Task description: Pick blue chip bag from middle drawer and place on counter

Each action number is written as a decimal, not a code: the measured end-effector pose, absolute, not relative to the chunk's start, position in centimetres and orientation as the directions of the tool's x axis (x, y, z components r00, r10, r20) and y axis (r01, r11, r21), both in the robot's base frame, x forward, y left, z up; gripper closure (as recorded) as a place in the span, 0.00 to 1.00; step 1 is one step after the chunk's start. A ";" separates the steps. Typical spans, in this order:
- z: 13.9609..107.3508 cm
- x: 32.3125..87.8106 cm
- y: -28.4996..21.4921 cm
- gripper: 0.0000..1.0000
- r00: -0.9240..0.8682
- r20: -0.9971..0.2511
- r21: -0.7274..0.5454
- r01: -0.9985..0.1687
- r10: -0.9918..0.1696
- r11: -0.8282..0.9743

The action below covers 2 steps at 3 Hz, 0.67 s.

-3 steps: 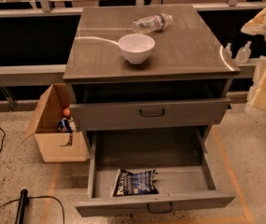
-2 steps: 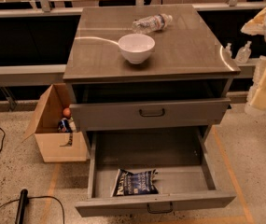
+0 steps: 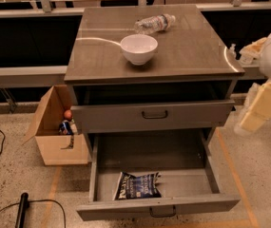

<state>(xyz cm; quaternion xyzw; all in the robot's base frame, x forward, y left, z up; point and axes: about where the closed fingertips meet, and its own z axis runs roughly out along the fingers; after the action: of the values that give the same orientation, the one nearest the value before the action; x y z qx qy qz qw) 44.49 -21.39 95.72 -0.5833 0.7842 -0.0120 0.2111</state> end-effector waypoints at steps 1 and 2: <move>91.4 46.3 -20.6 0.00 -0.204 -0.367 -0.291 -0.901 -0.908 0.320; 87.3 48.6 -19.7 0.00 -0.190 -0.402 -0.320 -0.887 -0.896 0.332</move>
Offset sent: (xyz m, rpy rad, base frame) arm 0.0742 0.0267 -0.1379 0.1155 -0.1432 0.0013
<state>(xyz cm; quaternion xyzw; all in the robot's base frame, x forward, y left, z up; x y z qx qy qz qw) 48.62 -19.72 87.30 -0.5779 0.7712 -0.0078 0.2667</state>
